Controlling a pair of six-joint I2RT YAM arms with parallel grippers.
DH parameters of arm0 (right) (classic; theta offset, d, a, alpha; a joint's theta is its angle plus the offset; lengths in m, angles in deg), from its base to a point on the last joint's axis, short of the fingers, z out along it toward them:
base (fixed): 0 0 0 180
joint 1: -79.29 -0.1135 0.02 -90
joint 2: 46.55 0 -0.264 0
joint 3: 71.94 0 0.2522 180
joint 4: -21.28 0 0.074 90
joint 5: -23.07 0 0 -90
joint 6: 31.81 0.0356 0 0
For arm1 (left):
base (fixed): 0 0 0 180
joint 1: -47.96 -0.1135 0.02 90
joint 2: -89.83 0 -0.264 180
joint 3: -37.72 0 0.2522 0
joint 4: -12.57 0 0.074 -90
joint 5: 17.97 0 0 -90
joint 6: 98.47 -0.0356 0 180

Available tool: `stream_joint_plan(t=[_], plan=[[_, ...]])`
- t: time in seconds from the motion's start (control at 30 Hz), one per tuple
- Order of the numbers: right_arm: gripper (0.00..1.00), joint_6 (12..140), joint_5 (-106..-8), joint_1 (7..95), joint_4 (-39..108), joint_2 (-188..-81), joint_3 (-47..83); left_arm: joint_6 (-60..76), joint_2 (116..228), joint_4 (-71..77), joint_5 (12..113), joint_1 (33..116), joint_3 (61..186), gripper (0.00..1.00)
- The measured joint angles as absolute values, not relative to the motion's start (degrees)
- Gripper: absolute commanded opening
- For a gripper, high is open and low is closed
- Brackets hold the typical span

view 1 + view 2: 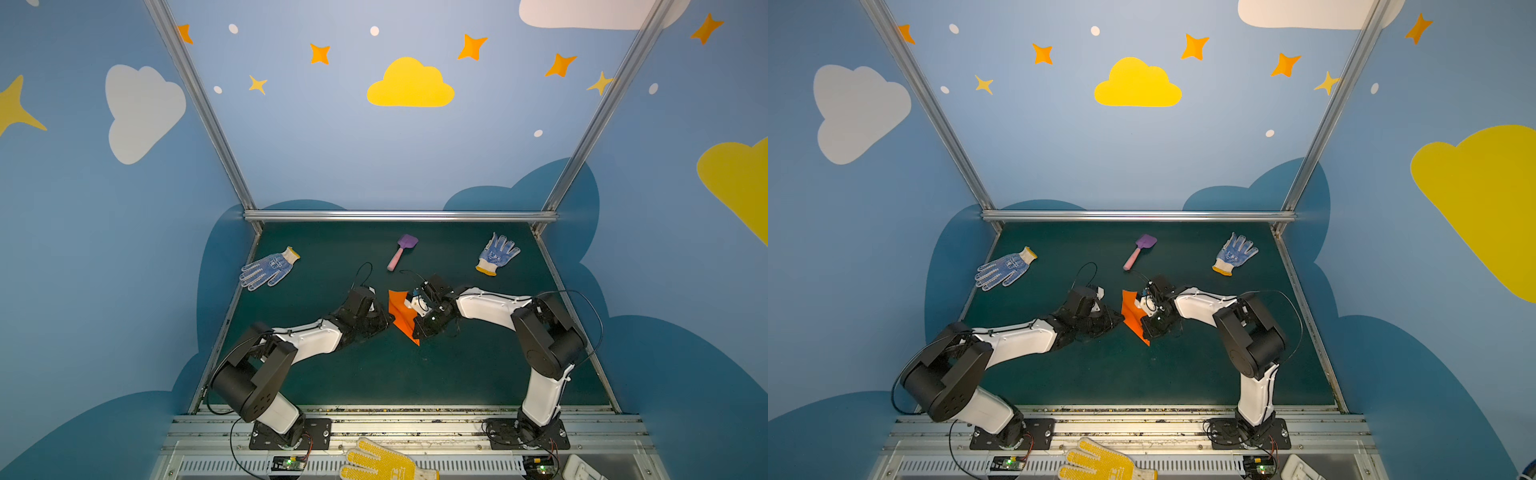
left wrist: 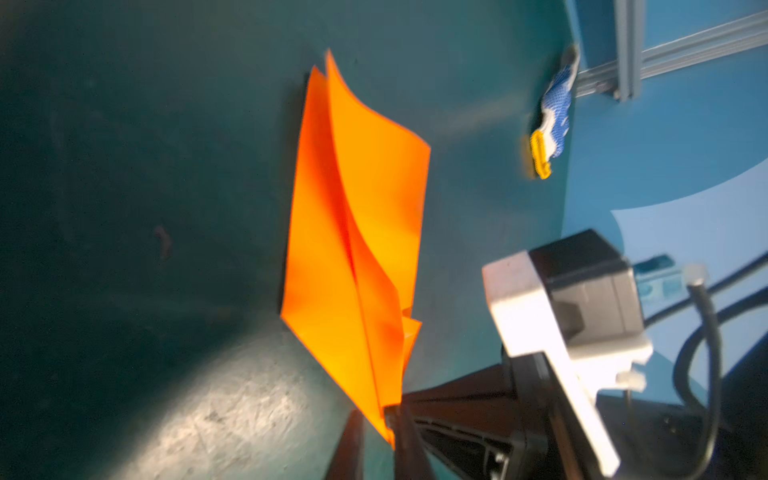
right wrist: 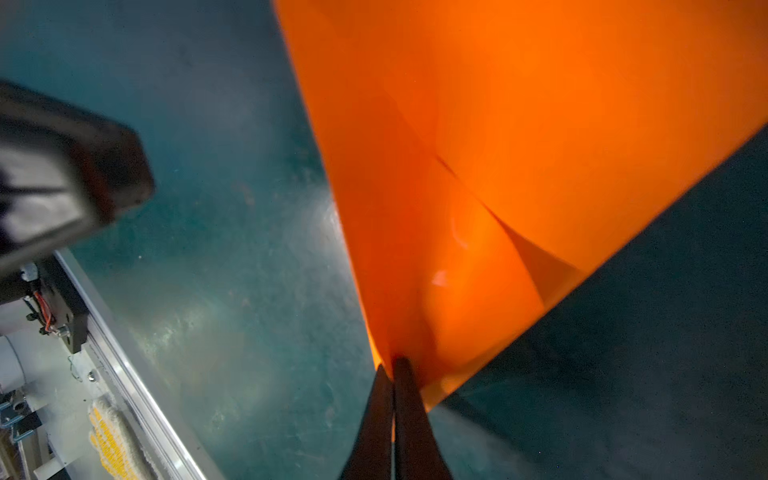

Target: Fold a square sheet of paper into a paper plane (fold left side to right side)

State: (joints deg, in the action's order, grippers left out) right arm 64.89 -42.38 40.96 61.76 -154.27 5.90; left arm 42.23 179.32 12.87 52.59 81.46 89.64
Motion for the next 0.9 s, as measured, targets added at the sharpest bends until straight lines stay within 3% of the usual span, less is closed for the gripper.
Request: stream_joint_plan(t=[0.6, 0.9], plan=[[0.0, 68.28, -33.46, 46.38, 59.25, -154.95, 3.08, 36.66, 191.74, 11.06, 46.79, 83.71, 99.69, 0.04], [0.0, 68.48, -32.78, 46.58, 58.07, -154.47, 2.05, 33.66, 196.61, 5.81, 47.62, 80.36, 108.76, 0.04]])
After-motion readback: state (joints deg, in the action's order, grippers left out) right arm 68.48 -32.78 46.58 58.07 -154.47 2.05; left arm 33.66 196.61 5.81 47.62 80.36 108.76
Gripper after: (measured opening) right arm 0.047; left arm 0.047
